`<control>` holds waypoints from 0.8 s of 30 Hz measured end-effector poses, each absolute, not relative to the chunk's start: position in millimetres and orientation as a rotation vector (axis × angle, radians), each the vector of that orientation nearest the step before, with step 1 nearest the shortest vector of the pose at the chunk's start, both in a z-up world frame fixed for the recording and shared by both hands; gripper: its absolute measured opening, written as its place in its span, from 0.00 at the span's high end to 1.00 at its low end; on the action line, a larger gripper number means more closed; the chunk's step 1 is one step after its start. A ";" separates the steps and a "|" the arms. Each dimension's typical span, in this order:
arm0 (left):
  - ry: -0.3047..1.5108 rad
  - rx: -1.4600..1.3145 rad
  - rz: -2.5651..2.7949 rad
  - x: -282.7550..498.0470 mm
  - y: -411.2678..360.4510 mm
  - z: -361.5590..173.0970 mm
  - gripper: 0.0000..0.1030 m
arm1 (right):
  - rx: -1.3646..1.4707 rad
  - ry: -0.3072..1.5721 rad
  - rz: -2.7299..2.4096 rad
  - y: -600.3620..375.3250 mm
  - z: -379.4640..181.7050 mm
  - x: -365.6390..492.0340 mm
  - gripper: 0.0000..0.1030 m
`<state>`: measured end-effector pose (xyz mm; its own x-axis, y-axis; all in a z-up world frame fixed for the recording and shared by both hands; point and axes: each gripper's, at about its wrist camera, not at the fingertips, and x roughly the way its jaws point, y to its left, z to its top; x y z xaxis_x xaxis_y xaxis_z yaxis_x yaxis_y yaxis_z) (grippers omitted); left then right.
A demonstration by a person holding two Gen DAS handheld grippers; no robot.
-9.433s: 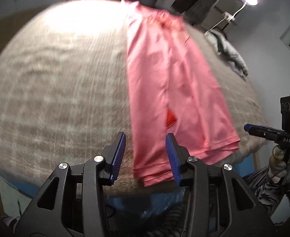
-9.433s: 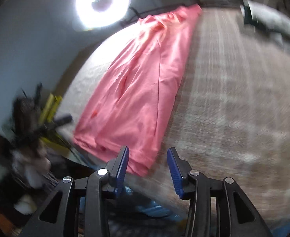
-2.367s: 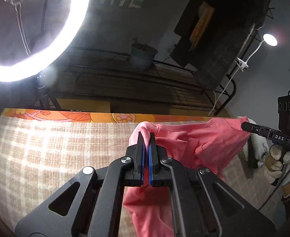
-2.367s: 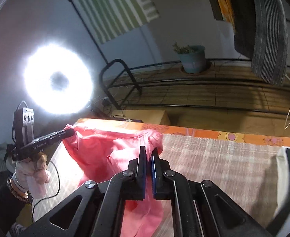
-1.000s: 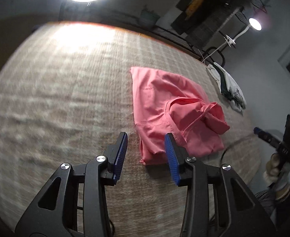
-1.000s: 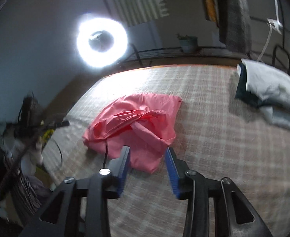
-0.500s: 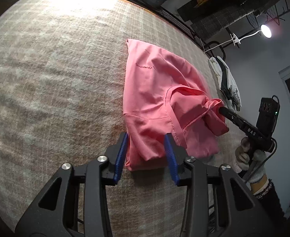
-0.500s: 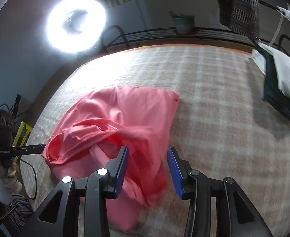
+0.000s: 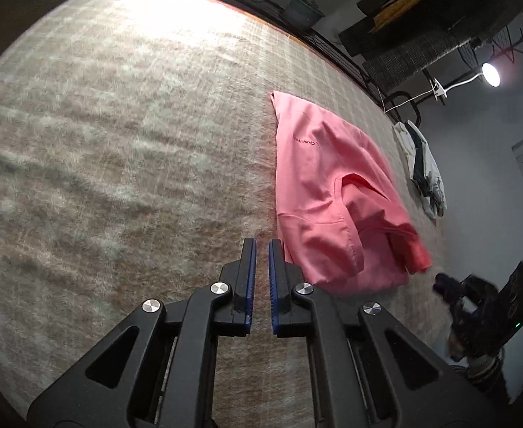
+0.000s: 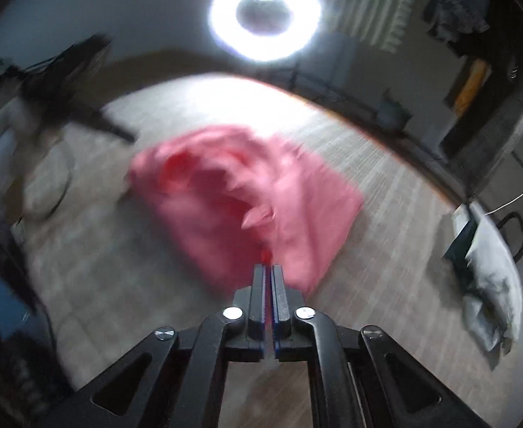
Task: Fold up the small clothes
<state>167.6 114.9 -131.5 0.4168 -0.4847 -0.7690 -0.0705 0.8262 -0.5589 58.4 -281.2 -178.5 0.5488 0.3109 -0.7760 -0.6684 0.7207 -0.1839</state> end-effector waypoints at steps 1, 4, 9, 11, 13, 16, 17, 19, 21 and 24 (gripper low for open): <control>1.135 -0.582 -0.283 167.2 114.4 -133.2 0.93 | -0.473 0.805 0.602 -287.6 -178.5 58.0 0.81; 1.154 -0.628 -0.310 166.3 107.6 -136.9 0.62 | -0.295 0.855 0.529 -308.4 -174.9 69.6 0.66; 1.173 -0.612 -0.351 172.3 83.8 -135.5 0.60 | 0.253 1.013 0.533 -352.0 -191.6 104.9 0.56; 1.190 -0.604 -0.355 174.0 76.3 -138.8 0.60 | 0.402 1.050 0.557 -357.4 -202.7 112.9 0.55; 1.205 -0.587 -0.363 175.7 68.1 -142.9 0.60 | 0.476 1.075 0.561 -356.6 -212.9 117.9 0.55; 1.211 -0.544 -0.349 175.9 61.9 -146.7 0.71 | 0.483 1.090 0.567 -346.7 -222.7 120.8 0.55; 1.216 -0.541 -0.347 176.8 61.6 -148.3 0.85 | 0.474 1.094 0.572 -342.6 -224.9 122.1 0.61; 1.207 -0.542 -0.335 177.1 64.4 -148.3 0.95 | 0.472 1.095 0.578 -340.1 -226.3 122.5 0.81; 1.190 -0.552 -0.338 175.4 69.2 -143.9 0.98 | 0.495 1.086 0.575 -342.4 -223.2 123.9 0.97; 1.143 -0.582 -0.372 169.4 82.4 -129.8 0.99 | 0.582 1.034 0.610 -355.7 -207.5 120.4 0.99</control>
<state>169.4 82.4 -129.8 0.3791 -0.5569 -0.7390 -0.0150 0.7948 -0.6067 120.4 -355.7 -207.5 0.3799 0.7032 -0.6009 -0.1852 0.6943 0.6954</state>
